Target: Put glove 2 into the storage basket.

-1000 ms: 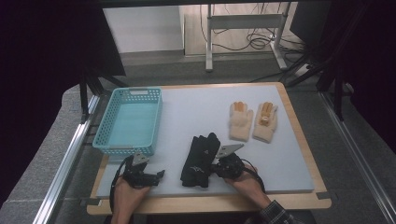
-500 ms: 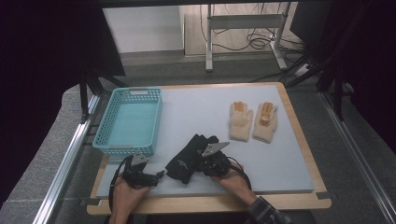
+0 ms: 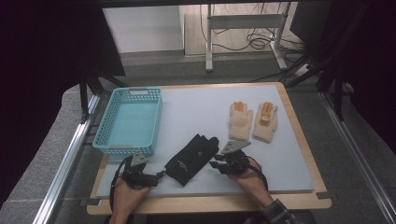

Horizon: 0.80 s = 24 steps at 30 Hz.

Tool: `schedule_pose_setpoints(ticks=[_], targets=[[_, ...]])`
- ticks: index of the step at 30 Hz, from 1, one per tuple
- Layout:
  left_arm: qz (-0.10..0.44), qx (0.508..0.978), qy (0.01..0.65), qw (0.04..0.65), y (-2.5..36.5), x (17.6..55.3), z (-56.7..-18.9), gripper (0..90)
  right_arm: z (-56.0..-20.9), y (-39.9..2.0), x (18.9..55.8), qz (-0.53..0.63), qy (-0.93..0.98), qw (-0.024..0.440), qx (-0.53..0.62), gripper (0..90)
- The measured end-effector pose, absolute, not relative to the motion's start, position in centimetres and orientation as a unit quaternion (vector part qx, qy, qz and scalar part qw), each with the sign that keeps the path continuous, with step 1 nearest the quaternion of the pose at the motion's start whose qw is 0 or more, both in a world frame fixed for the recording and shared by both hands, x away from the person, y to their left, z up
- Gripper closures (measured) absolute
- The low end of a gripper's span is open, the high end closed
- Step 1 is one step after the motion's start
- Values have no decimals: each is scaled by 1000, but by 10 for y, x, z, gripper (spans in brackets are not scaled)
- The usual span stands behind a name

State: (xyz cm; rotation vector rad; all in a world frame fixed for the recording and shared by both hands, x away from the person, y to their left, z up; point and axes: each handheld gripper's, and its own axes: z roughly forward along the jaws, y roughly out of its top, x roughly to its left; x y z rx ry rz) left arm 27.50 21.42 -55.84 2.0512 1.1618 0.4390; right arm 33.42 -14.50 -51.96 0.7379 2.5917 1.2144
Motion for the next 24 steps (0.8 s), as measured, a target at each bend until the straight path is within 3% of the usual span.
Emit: schedule_pose_setpoints(ticks=[15,24], targets=[[172,796,452,364,214,275,-559,41,-522,-234,346,379,846,166,337,235],[172,797,452,363,214,275,-558,43,-531,-248,354,352,848,185,352,176]])
